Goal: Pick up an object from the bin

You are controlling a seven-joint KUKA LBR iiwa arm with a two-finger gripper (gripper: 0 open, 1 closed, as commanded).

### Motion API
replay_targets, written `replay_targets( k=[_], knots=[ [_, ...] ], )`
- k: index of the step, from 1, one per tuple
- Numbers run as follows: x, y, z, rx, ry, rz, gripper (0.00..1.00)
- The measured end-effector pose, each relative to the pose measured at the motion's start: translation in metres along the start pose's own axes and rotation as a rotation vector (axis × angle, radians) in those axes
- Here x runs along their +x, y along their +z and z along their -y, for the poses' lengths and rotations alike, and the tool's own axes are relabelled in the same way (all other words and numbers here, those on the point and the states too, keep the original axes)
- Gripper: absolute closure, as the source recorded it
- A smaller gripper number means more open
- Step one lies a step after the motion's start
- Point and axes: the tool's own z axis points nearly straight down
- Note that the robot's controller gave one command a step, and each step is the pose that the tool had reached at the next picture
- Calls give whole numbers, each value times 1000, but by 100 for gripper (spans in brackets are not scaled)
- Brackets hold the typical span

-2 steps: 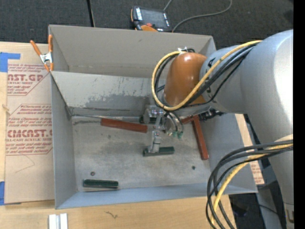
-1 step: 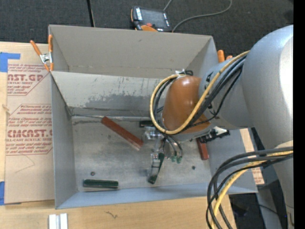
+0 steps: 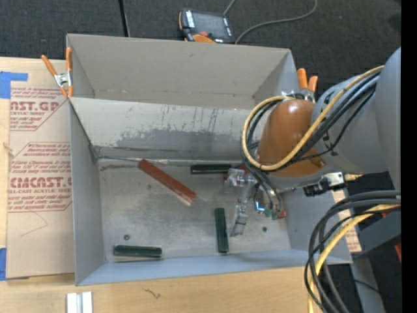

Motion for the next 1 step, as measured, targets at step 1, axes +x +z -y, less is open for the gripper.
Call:
replay_targets(
  k=[1],
  knots=[
    [52,23,-44,-5,29,0,0]
  ],
)
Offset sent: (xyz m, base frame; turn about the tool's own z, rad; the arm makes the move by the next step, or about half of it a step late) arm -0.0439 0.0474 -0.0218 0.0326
